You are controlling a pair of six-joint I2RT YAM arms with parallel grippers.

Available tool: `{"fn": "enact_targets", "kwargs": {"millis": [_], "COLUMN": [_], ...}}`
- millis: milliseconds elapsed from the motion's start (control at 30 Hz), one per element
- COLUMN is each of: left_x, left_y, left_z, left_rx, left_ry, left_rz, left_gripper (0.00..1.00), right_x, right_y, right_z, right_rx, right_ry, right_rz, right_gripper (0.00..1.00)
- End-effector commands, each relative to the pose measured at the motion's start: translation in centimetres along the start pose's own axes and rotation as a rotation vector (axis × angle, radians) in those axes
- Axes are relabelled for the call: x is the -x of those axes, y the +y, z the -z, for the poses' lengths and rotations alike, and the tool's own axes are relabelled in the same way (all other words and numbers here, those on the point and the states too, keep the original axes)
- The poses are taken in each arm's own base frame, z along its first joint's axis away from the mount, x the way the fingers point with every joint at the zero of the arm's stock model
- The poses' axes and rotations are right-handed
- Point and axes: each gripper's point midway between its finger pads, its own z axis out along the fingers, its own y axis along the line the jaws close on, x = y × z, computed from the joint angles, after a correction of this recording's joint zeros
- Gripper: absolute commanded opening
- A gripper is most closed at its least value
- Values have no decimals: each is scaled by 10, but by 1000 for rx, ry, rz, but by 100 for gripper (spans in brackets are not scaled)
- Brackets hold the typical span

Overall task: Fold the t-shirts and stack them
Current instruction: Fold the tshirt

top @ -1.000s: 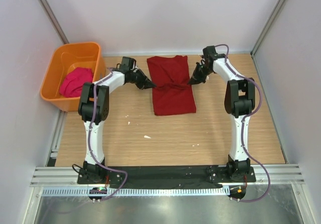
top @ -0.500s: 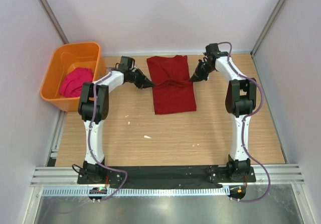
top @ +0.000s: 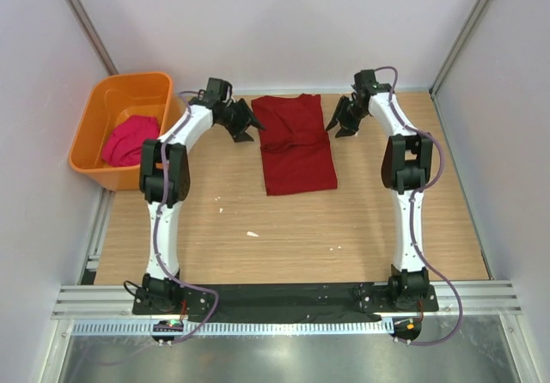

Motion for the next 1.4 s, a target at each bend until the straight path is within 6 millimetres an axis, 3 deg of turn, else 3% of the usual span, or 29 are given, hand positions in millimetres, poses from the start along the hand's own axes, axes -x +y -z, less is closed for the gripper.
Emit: {"fn": "enact_targets", "kwargs": {"millis": [0,33,67,100,133,167,200,233,267,300,333,400,433,600,667,933,1200,1300,1367], "left_x": [10,3,-3,-17,-33,-39,-64,-74,-80,-95,-104,-111,-113,-109,-104,-69,-21,-12,-19], "left_y": [-15,-12,-24,-32,-25,-39,-35,-40,-47,-53,-52,-59,-60,-56,-56,-47,-40,-49,-57], "left_z": [47,47,54,50,42,41,30,26,20,14,8,-5,-10,-39,-45,-62,-65,-53,-41], "left_rx": [62,67,31,0,-9,-67,-81,-104,-136,-153,-162,-205,-213,-247,-259,-292,-310,-328,-324], "left_ry": [-93,-80,-79,-53,-12,-21,43,60,63,92,117,125,133,158,145,96,43,31,33], "left_rz": [-169,-172,-193,-203,-189,-205,-198,-194,-212,-227,-204,-211,-209,-173,-177,-117,-46,-60,-101], "left_gripper": [58,57,55,53,47,42,38,31,30,28,26,24,23,21,21,21,21,23,29], "right_x": [27,24,24,7,12,-3,-14,-13,-29,-39,-39,-52,-51,-54,-46,-23,8,12,6], "right_y": [10,10,18,10,27,21,33,50,48,59,68,70,82,85,91,79,61,62,60], "right_z": [57,63,68,62,81,74,74,86,76,73,70,57,52,18,16,-13,-12,2,13], "right_rx": [-62,-70,-54,-69,-26,-33,-5,42,46,73,104,126,164,229,248,240,216,190,163], "right_ry": [-133,-138,-162,-128,-192,-163,-157,-204,-174,-169,-190,-167,-188,-149,-170,-171,-207,-206,-193], "right_rz": [99,105,126,123,146,140,147,169,168,169,176,152,145,97,110,81,53,94,121], "right_gripper": [50,50,51,51,52,52,52,50,48,46,44,29,23,10,7,6,8,8,11]}}
